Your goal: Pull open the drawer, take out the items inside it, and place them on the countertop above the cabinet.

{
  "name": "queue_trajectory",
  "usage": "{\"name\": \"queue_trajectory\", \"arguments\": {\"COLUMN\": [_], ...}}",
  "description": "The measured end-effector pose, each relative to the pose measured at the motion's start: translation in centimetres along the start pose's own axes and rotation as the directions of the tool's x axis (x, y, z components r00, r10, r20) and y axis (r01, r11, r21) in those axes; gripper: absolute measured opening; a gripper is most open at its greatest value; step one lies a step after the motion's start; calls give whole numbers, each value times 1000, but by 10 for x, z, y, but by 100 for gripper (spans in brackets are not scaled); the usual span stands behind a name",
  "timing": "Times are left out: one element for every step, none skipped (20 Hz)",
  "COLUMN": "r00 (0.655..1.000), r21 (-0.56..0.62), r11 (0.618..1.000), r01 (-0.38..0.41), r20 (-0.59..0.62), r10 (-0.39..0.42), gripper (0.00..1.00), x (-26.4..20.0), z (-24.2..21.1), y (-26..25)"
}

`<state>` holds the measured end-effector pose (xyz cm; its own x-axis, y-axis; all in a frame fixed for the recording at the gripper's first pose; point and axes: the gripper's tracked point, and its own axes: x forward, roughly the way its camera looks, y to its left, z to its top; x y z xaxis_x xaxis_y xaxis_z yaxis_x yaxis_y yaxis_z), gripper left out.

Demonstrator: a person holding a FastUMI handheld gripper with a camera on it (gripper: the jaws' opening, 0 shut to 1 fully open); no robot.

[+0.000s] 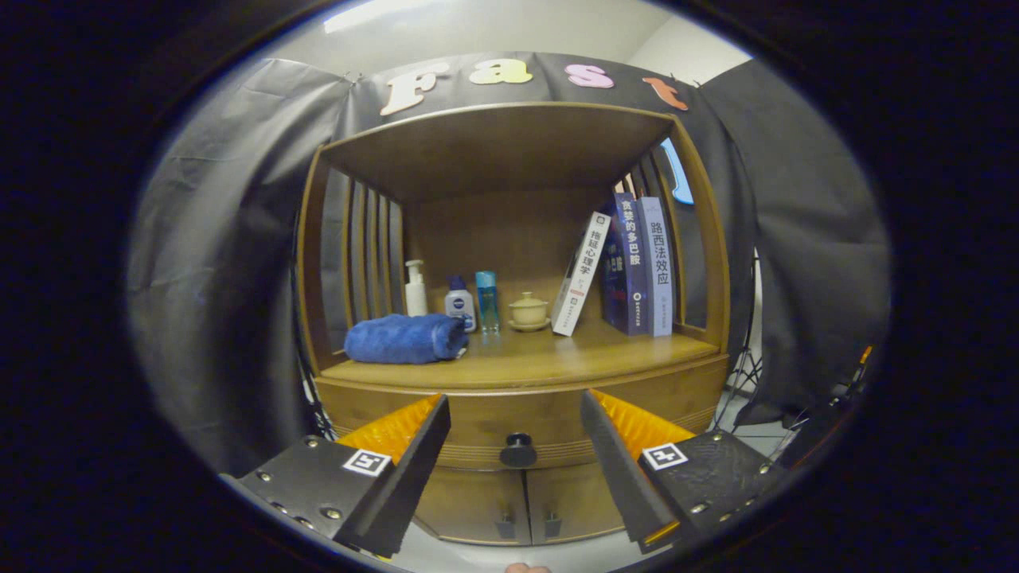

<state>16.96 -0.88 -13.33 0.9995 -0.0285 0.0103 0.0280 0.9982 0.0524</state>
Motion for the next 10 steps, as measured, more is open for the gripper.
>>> {"name": "queue_trajectory", "arguments": {"r00": [1000,1000,998,996,995,994,993,991,988,985], "r21": [7,7,-4,-16,-40,-70,-95,-111,-110,-101], "r11": [1000,1000,1000,1000,999,997,995,993,994,995], "r01": [-3,0,10,13,26,33,37,36,27,26], "r20": [-4,-25,-62,-83,-90,-97,-108,-127,-148,-169], "r10": [3,0,-10,-14,-30,-40,-47,-50,-43,-43], "gripper": [99,99,99,99,99,99,99,99,99,99], "x": [6,16,21,27,32,36,40,43,48,52], "z": [-6,-16,-30,-40,-47,-53,-61,-72,-82,-92], "y": [2,3,1,1,-1,0,2,4,7,9]}}
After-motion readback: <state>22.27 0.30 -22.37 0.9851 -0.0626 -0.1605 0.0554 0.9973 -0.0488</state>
